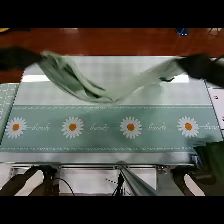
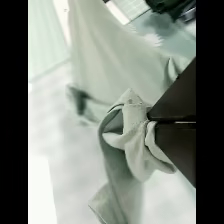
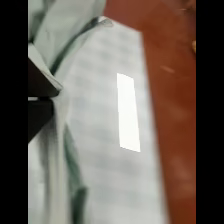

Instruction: Fold the shirts.

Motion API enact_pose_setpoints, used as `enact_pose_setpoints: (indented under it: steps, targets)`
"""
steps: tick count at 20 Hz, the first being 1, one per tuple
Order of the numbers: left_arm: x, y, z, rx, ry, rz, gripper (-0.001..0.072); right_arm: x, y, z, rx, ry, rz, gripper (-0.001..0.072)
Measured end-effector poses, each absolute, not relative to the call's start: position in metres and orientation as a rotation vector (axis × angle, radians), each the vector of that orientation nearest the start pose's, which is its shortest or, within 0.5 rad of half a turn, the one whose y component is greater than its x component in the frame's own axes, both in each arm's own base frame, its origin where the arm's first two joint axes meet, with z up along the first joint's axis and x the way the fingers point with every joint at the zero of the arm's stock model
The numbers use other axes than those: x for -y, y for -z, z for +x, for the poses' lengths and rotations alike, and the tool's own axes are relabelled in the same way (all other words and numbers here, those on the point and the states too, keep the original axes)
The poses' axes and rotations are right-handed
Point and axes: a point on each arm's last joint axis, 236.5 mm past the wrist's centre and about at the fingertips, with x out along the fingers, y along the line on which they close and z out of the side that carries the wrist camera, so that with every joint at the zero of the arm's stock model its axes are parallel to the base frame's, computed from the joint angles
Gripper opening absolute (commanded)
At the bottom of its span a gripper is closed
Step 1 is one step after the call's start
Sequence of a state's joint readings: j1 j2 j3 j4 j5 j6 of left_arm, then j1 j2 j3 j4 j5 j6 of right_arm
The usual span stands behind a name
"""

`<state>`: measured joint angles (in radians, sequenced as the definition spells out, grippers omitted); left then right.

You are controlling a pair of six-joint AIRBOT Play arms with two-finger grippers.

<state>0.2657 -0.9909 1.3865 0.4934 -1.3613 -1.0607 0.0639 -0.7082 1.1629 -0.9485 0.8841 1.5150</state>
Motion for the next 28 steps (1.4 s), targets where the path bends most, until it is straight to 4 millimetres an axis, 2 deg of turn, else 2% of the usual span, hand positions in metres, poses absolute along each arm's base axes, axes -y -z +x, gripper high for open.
enact_pose_setpoints:
  steps: [2, 5, 6, 8, 12, 15, 19, 21, 24, 28]
  targets:
    - [0.114, -0.366, 0.335, -0.383, 0.750, -0.267, 0.0023, -0.112, -0.362, 0.320, -0.270, -0.424, 0.363, 0.0024]
    - [0.106, -0.451, 0.305, -0.157, 0.676, -0.192, 0.0023, -0.088, -0.434, 0.299, -0.098, -0.350, 0.311, 0.0024]
    - [0.104, -0.470, 0.294, -0.105, 0.652, -0.179, 0.0023, -0.082, -0.454, 0.291, -0.053, -0.330, 0.311, 0.0024]
    - [0.099, -0.493, 0.274, -0.044, 0.594, -0.163, 0.0022, -0.073, -0.480, 0.276, 0.002, -0.307, 0.322, 0.0023]
    - [0.081, -0.492, 0.252, -0.071, 0.426, -0.132, 0.0023, -0.066, -0.499, 0.254, 0.021, -0.282, 0.320, 0.0024]
    - [0.079, -0.502, 0.228, -0.028, 0.353, -0.103, 0.0023, -0.062, -0.517, 0.237, 0.060, -0.277, 0.306, 0.0023]
    - [0.090, -0.526, 0.187, 0.085, 0.314, -0.062, 0.0023, -0.059, -0.545, 0.210, 0.132, -0.282, 0.286, 0.0024]
    - [0.097, -0.526, 0.169, 0.099, 0.302, -0.045, 0.0023, -0.057, -0.552, 0.197, 0.144, -0.274, 0.266, 0.0024]
    - [0.111, -0.512, 0.145, 0.057, 0.312, -0.033, 0.0023, -0.051, -0.542, 0.183, 0.084, -0.241, 0.222, 0.0024]
    - [0.121, -0.469, 0.129, -0.118, 0.319, -0.052, 0.0023, -0.033, -0.502, 0.178, -0.087, -0.151, 0.145, 0.0023]
